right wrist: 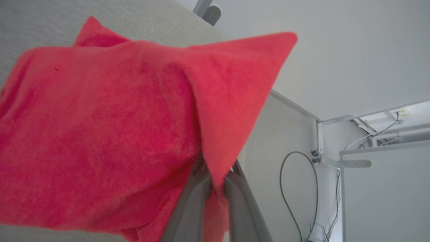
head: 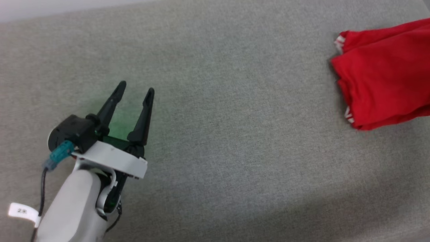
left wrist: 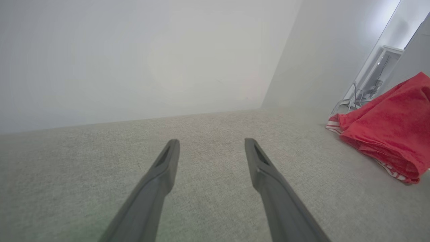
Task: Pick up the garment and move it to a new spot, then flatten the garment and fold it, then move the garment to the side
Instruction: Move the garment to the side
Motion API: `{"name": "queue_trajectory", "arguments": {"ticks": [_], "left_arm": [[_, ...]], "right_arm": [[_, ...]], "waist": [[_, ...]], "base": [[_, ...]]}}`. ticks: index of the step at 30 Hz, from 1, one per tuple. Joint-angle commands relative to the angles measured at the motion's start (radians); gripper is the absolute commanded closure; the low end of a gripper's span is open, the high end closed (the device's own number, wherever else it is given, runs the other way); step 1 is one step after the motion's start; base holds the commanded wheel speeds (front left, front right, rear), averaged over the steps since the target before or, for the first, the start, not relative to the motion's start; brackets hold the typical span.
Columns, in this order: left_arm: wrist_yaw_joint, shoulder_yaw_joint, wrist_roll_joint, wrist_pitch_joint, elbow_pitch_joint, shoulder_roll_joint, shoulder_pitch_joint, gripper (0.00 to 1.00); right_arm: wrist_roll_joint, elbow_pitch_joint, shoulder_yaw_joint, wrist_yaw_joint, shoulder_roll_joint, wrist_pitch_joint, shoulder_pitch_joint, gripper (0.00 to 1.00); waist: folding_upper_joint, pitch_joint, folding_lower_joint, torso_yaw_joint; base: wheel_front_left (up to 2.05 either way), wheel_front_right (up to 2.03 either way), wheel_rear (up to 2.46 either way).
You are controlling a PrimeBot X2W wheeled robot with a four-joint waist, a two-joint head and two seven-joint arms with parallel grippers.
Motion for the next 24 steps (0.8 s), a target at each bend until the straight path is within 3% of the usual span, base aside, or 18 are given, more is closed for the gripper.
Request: {"name": "queue_trajectory", "arguments": {"ticks": [1,11,24], "left_arm": [[-0.004,-0.004,-0.001,0.000,-0.001,0.003,-0.014,0.00],[-0.004,-0.033,-0.011,0.000,0.004,0.028,-0.061,0.00],[-0.003,-0.082,-0.021,0.003,0.017,0.033,-0.111,0.00]], "right_arm": [[-0.012,0.011,0.003,-0.001,-0.006,-0.011,-0.019,1.00],[-0.089,0.165,0.011,-0.001,-0.009,-0.098,-0.080,1.00],[-0.199,0.359,-0.003,-0.001,0.038,-0.251,-0.130,1.00]], "waist": [[0.0000,0.029,0.0000,-0.019],[0.0000,0.089,0.0000,-0.041],[0.0000,0.133,0.0000,-0.005]], "base": [[0.00,0.00,0.00],[0.00,0.00,0.00],[0.00,0.00,0.00]]}}
